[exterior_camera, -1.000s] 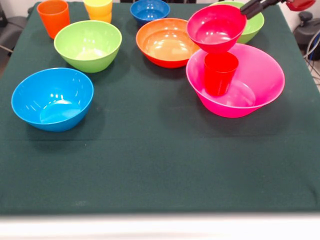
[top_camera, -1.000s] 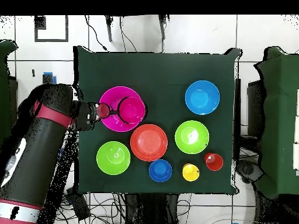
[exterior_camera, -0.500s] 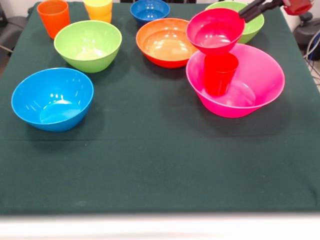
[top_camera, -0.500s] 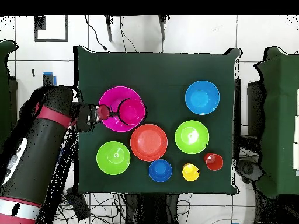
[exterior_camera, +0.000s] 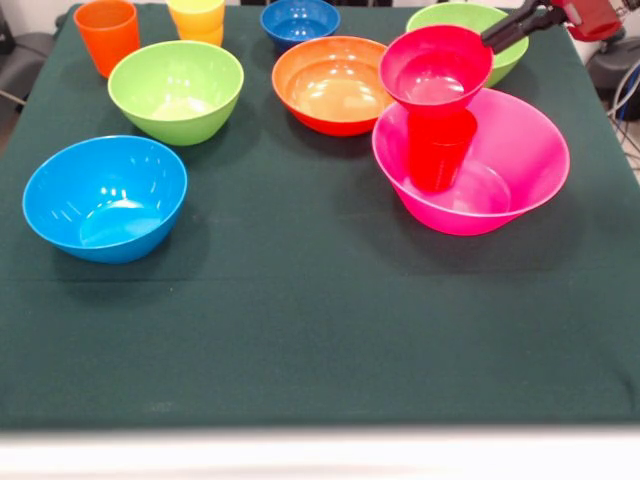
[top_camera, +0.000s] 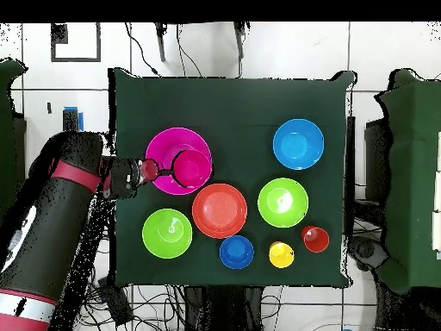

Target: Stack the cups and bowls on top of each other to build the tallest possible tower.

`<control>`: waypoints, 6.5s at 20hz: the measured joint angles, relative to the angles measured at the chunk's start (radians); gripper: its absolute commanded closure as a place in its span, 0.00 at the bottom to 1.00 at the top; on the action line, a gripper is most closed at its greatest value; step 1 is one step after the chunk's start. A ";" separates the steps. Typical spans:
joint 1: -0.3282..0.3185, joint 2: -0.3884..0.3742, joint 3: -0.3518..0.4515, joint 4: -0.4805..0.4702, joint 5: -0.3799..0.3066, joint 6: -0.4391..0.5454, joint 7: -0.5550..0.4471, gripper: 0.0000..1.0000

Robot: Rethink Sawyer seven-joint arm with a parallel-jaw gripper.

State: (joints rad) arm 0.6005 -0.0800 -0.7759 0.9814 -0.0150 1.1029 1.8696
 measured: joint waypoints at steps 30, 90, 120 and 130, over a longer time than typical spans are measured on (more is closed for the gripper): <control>0.064 0.086 -0.058 -0.055 0.001 0.090 0.000 1.00; 0.054 0.034 -0.059 -0.032 0.000 -0.079 0.000 0.00; -0.069 -0.086 -0.019 0.065 0.000 -0.247 0.000 0.00; -0.079 -0.086 0.009 0.097 0.000 -0.300 0.000 0.00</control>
State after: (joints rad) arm 0.5211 -0.1663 -0.7670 1.0785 -0.0155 0.8031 1.8698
